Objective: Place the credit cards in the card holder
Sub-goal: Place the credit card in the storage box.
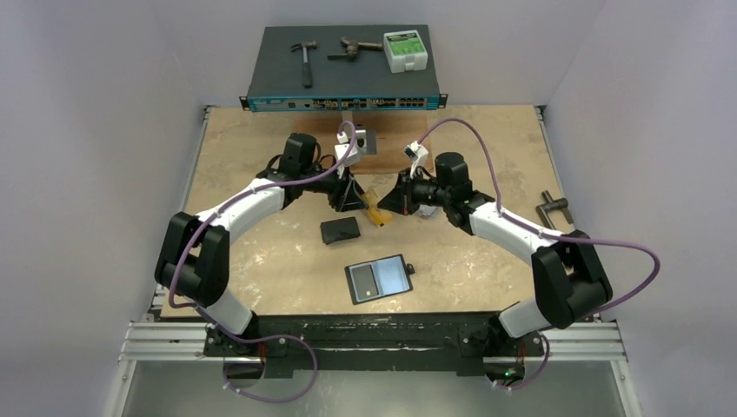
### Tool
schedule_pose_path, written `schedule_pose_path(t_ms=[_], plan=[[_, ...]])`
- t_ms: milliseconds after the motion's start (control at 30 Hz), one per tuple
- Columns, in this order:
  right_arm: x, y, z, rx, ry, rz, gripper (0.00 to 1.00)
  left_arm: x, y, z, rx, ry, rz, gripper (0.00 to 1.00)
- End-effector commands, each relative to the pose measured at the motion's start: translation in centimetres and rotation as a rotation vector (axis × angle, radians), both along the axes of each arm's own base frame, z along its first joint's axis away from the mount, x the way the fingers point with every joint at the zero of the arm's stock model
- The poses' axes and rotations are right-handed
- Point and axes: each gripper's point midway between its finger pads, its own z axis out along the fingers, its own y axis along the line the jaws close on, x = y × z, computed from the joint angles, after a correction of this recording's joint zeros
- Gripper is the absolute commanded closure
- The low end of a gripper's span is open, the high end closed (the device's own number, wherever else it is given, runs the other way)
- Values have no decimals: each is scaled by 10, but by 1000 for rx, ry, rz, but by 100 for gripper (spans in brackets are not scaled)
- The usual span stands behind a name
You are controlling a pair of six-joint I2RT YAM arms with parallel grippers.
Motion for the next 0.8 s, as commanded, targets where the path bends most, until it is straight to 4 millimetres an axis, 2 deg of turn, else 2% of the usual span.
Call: schedule_pose_path(t_ms=[0,200,333,500,767], plan=[[-2,7,28,75,-62,46,100,-8,1,20,-52,-66,-64,59],[-8,9,31,89,-64,86,100,-9,3,20,-47,-69,-72,85],[-13,10,28,89,-51,115,100,-6,5,23,-55,-70,-66,98],[-23,11,23,95,-25,162,100,-4,8,29,-69,-70,-68,100],[-27,14,17,99,9,188,99,1,5,40,-90,-77,-67,100]])
